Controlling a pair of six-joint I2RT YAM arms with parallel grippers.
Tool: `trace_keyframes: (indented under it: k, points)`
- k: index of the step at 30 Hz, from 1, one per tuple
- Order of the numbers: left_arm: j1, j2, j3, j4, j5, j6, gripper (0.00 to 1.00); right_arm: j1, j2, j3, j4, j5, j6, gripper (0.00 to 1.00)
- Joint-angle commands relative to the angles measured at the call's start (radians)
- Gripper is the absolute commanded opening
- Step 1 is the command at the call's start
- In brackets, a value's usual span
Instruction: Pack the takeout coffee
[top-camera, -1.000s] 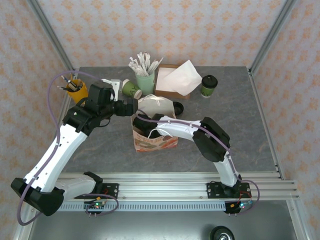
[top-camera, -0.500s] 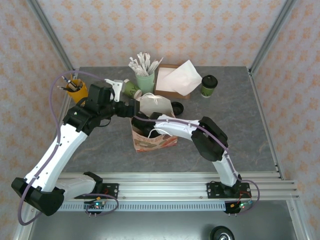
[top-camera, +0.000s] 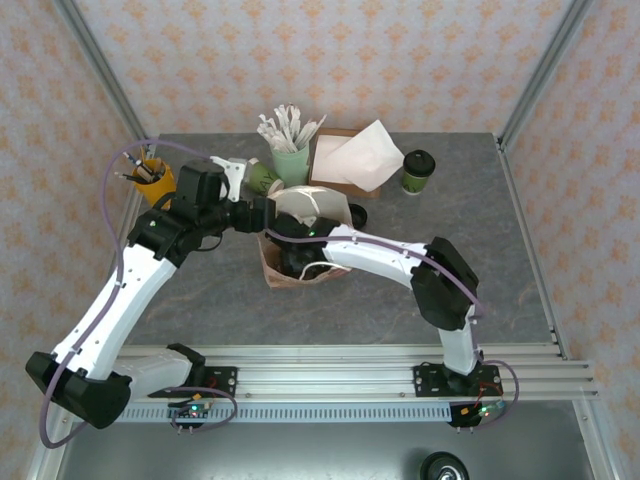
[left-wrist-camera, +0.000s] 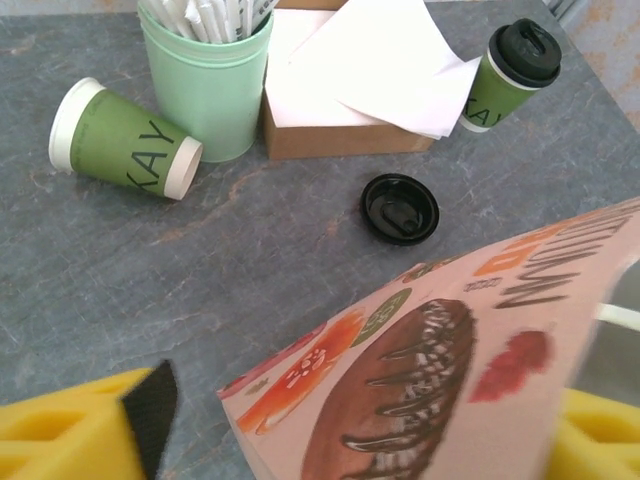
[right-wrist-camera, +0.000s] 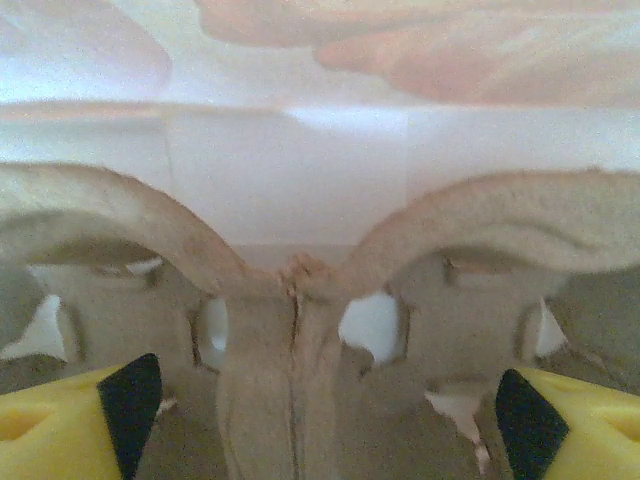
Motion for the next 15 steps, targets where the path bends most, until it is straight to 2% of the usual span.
trace_keyframes:
  k: [1, 2, 4, 6, 7, 12, 15]
  points:
    - [0.017, 0.013, 0.006, -0.008, 0.030, -0.006, 0.60, 0.004, -0.044, -0.037, 0.007, 0.041, -0.019, 0.91]
    - [0.019, 0.016, 0.003, -0.009, 0.031, -0.008, 0.53, 0.003, -0.050, -0.046, 0.011, 0.039, -0.019, 0.91]
    - [0.022, 0.018, -0.003, -0.012, 0.034, -0.012, 0.48, 0.003, -0.062, -0.060, 0.019, 0.031, -0.026, 0.91]
    - [0.025, 0.021, -0.006, -0.015, 0.039, -0.015, 0.48, 0.005, -0.086, -0.079, 0.046, 0.033, -0.028, 0.92]
    - [0.025, 0.023, -0.005, -0.016, 0.043, -0.014, 0.49, 0.004, -0.106, -0.092, 0.071, 0.032, -0.031, 1.00]
    - [0.025, 0.024, -0.011, -0.015, 0.053, -0.011, 0.51, 0.005, -0.185, -0.092, 0.123, 0.054, -0.069, 0.99]
    - [0.025, 0.026, -0.015, 0.000, 0.098, -0.004, 0.51, 0.005, -0.223, -0.092, 0.137, 0.036, -0.103, 0.99]
